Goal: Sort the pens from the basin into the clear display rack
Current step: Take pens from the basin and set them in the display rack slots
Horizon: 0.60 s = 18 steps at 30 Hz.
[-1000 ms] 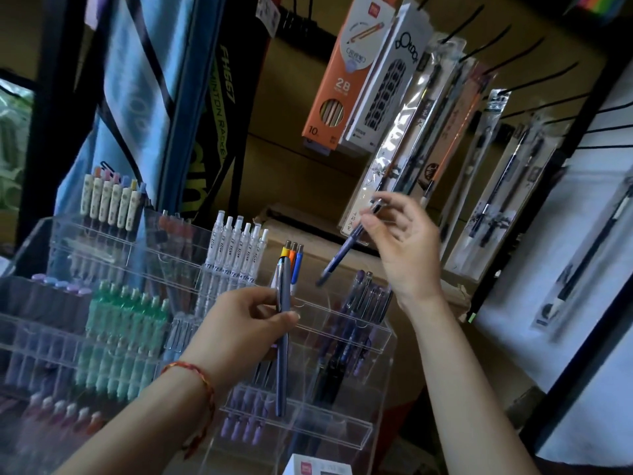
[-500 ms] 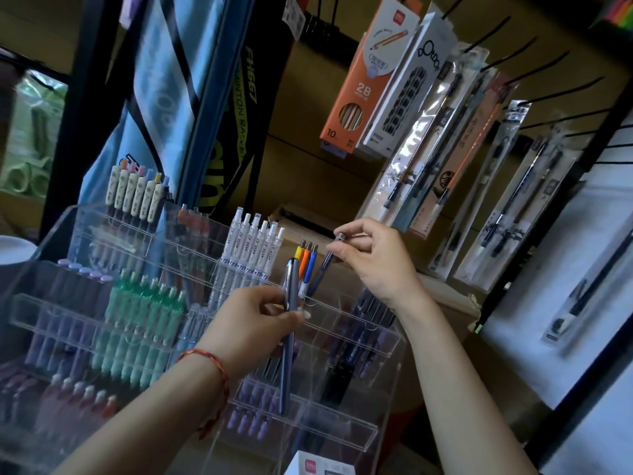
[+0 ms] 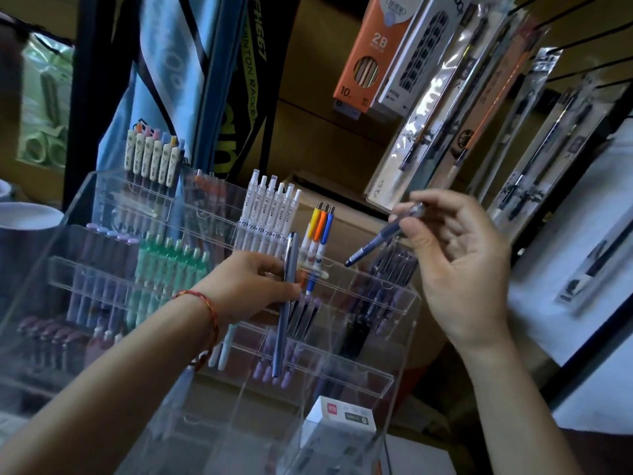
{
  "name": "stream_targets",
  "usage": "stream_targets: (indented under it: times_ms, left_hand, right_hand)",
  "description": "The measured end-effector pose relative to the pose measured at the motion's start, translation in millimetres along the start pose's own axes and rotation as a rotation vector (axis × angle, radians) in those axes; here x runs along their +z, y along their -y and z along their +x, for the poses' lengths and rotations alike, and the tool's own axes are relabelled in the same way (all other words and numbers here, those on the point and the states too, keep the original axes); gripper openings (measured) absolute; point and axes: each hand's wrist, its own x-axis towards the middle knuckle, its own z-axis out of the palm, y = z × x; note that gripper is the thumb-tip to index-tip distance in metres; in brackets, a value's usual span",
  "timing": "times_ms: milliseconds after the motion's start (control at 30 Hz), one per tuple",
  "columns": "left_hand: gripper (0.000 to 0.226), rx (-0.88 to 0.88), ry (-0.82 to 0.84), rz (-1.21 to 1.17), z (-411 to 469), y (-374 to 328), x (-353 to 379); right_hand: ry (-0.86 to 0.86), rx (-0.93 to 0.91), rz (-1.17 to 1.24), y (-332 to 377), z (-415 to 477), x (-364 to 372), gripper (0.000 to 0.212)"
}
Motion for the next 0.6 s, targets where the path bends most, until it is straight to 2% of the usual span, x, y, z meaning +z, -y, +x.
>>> stream_targets:
  times_ms: [67, 200, 433, 600]
  left_hand:
    - [0.007, -0.006, 0.037, -0.006, -2, 0, 3]
    - [0.012, -0.005, 0.096, -0.027, -5, 0, 17]
    - [0.005, 0.027, 0.143, 0.025, -2, 5, 40]
    - [0.004, 0.029, 0.173, 0.038, 0, 16, 46]
  right_hand:
    - [0.062, 0.076, -0.018, -7, -11, -5, 0.028]
    - [0.071, 0.227, -0.085, -26, -28, -20, 0.031]
    - [0.321, 0.545, 0.078, -45, -54, -9, 0.021]
    - [0.332, 0.623, 0.161, -49, -57, -15, 0.018]
